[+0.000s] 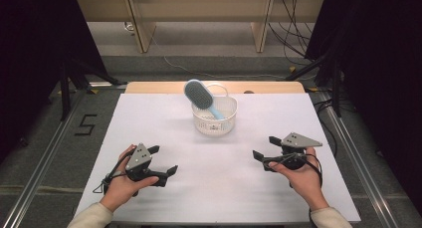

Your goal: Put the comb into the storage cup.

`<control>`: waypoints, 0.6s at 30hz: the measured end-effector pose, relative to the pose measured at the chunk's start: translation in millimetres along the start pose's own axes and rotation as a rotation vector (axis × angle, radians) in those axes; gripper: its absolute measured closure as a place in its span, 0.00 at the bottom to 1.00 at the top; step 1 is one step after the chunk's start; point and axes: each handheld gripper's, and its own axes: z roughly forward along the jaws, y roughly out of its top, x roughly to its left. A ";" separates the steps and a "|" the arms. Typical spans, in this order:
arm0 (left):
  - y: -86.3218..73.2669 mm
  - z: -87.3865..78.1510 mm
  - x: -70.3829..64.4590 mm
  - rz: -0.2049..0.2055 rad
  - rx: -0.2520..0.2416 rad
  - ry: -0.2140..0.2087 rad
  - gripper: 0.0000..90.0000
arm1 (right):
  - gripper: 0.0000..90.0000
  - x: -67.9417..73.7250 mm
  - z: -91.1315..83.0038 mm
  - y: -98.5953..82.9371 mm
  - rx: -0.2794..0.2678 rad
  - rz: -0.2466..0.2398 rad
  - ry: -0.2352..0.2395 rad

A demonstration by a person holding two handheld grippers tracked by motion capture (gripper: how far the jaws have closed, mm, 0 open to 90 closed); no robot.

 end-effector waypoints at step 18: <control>-0.3 -0.2 1.2 0.004 0.000 0.002 0.05 | 0.19 2.7 -25.0 -28.9 -0.013 -0.009 -0.002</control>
